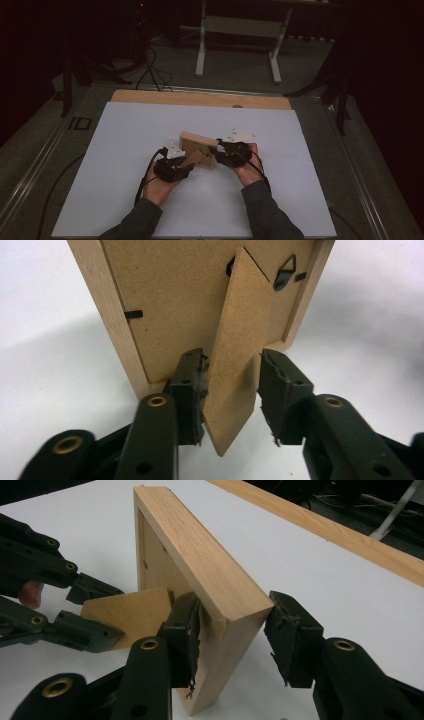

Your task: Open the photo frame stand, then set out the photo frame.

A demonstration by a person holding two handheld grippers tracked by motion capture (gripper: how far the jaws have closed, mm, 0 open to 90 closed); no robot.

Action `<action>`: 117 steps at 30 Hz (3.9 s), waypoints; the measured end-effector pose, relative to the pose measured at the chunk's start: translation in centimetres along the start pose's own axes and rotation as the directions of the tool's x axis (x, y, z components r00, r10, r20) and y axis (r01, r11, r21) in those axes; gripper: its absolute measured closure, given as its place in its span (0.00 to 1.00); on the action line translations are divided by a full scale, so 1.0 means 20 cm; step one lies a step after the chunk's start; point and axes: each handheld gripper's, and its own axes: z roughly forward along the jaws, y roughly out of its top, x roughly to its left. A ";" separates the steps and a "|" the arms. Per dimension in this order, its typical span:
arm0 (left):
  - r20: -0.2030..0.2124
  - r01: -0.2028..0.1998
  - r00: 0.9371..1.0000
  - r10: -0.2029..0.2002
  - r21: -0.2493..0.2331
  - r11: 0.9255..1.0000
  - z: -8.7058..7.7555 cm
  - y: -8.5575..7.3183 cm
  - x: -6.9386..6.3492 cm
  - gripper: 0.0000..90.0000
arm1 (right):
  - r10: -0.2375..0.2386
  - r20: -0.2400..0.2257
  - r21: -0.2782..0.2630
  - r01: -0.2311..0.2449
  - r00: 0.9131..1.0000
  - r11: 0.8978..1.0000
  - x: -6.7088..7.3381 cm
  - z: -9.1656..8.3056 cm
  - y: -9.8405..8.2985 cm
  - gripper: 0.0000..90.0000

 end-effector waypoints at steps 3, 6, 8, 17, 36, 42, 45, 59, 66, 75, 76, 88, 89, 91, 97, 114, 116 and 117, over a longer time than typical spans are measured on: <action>0.009 -0.005 1.000 0.005 0.012 1.000 0.00 -0.01 -0.01 0.72 | -0.004 -0.003 -0.001 0.004 1.000 1.000 0.00 0.00 0.00 0.62; 0.016 -0.016 1.000 0.016 0.026 1.000 0.01 -0.01 -0.02 0.72 | -0.006 -0.007 0.001 0.006 1.000 1.000 0.01 0.00 0.00 0.62; 0.018 -0.022 1.000 0.021 0.028 0.999 0.01 -0.01 -0.03 0.72 | -0.008 -0.014 0.002 0.008 1.000 1.000 0.01 0.00 -0.01 0.62; 0.037 -0.017 0.999 0.017 0.005 1.000 0.00 -0.01 -0.03 0.72 | -0.003 -0.040 0.000 0.003 0.999 1.000 0.02 -0.01 -0.02 0.61; 0.071 0.003 0.997 -0.002 -0.013 1.000 -0.04 0.00 -0.03 0.72 | -0.024 -0.085 -0.006 0.024 0.996 1.000 0.08 -0.06 -0.06 0.58; 0.105 0.022 0.994 -0.020 -0.013 1.000 -0.06 0.00 -0.02 0.72 | -0.039 -0.096 -0.002 0.039 0.995 0.999 0.10 -0.08 -0.07 0.57; 0.113 0.018 0.993 -0.017 -0.006 1.000 -0.07 0.00 -0.03 0.72 | -0.041 -0.104 0.003 0.041 0.994 0.999 0.11 -0.08 -0.08 0.57; 0.119 0.021 0.993 -0.022 0.008 1.000 -0.08 -0.02 -0.03 0.72 | -0.048 -0.137 0.011 0.050 0.989 0.999 0.13 -0.09 -0.10 0.51; 0.113 0.026 0.993 -0.026 0.009 1.000 -0.10 -0.03 -0.01 0.71 | -0.039 -0.149 0.015 0.042 0.988 0.999 0.12 -0.10 -0.11 0.46; 0.107 0.017 0.994 -0.018 0.011 1.000 -0.12 -0.04 -0.01 0.70 | -0.036 -0.170 -0.006 0.036 0.985 0.999 0.10 -0.13 -0.12 0.41; 0.106 0.016 0.994 -0.018 0.012 1.000 -0.12 -0.04 -0.01 0.70 | -0.038 -0.175 -0.004 0.038 0.984 0.999 0.09 -0.13 -0.12 0.40; 0.099 0.007 0.995 -0.008 0.013 1.000 -0.13 -0.04 -0.01 0.70 | -0.045 -0.184 0.013 0.049 0.982 0.999 0.09 -0.13 -0.13 0.40; 0.099 0.007 0.995 -0.008 0.013 1.000 -0.13 -0.04 -0.01 0.70 | -0.045 -0.184 0.013 0.049 0.982 0.999 0.09 -0.13 -0.13 0.40; 0.093 0.003 0.996 -0.004 0.012 1.000 -0.13 -0.04 -0.01 0.70 | -0.049 -0.186 0.024 0.055 0.981 0.998 0.09 -0.13 -0.14 0.40; 0.083 -0.003 0.997 0.001 0.013 1.000 -0.13 -0.04 -0.02 0.70 | -0.047 -0.201 0.030 0.054 0.979 0.998 0.07 -0.14 -0.14 0.40; 0.061 0.014 0.998 -0.014 0.005 1.000 -0.17 -0.06 0.02 0.69 | -0.017 -0.195 0.071 0.031 0.981 0.997 -0.02 -0.16 -0.17 0.43; 0.060 0.016 0.998 -0.016 0.004 1.000 -0.17 -0.06 0.02 0.69 | -0.012 -0.186 0.073 0.026 0.982 0.997 -0.02 -0.16 -0.18 0.43; 0.059 0.015 0.998 -0.015 0.003 1.000 -0.17 -0.06 0.02 0.69 | -0.011 -0.185 0.073 0.025 0.983 0.997 -0.03 -0.16 -0.18 0.43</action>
